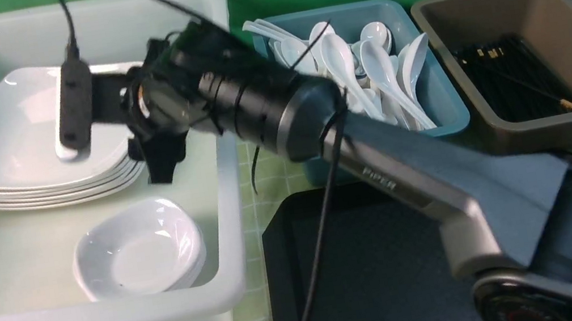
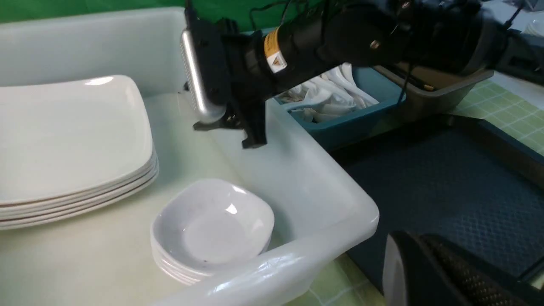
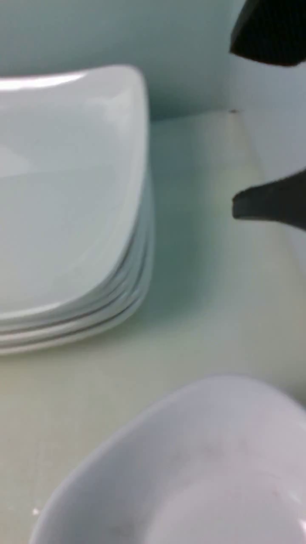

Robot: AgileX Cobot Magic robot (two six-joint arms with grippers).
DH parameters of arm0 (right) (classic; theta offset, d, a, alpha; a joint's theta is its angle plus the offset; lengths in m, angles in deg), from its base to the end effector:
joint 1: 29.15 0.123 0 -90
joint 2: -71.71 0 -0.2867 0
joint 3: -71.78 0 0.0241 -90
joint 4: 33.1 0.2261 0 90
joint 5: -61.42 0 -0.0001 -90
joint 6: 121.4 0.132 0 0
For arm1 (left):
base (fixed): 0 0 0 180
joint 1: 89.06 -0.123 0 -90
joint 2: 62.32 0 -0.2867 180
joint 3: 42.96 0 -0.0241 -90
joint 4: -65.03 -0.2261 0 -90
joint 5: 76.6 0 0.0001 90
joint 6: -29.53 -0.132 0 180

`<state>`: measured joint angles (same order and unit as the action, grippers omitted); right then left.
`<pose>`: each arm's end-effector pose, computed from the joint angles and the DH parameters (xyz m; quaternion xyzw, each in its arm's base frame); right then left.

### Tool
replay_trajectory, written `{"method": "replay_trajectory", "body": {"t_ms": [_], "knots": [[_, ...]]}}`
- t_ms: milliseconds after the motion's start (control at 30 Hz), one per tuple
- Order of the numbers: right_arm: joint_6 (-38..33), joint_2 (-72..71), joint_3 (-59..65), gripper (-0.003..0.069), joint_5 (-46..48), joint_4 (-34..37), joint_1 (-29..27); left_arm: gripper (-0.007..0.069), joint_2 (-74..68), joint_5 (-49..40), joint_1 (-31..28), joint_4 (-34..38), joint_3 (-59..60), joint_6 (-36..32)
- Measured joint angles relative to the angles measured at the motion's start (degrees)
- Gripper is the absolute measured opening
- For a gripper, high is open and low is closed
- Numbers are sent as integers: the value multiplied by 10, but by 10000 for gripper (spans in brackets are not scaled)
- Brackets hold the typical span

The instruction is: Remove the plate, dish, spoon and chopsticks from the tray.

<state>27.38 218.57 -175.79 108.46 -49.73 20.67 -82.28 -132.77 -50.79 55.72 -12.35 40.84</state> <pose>0.3846 0.4125 0.2711 -0.6042 0.6451 -0.0649 0.4633 0.0230 0.0044 0.3461 0.1826 0.7787 -0.1758 0.5739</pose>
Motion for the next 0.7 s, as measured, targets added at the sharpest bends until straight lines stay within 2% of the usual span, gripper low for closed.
{"method": "replay_trajectory", "body": {"t_ms": [67,133,167,200,300,400,500,533,700], "knots": [[23,-27,0,400,49,-4,0,21,-7,9,0,4,0,-9],[71,-81,-1,283,157,-8,0,21,-33,33,0,18,0,-32],[86,-95,-1,251,175,-9,0,21,-45,39,0,24,0,-41],[122,-124,1,189,196,-9,0,21,-61,58,0,38,0,-62],[191,-173,15,66,198,-11,-1,21,-111,117,0,82,0,-149],[240,-239,66,25,198,-8,-1,21,-149,185,0,133,1,-229],[281,-330,167,20,198,4,-1,21,-149,239,0,176,17,-276],[285,-337,175,20,198,4,-1,21,-148,242,0,178,20,-276],[361,-512,397,23,198,6,-1,21,-102,370,0,212,116,-294]]}}
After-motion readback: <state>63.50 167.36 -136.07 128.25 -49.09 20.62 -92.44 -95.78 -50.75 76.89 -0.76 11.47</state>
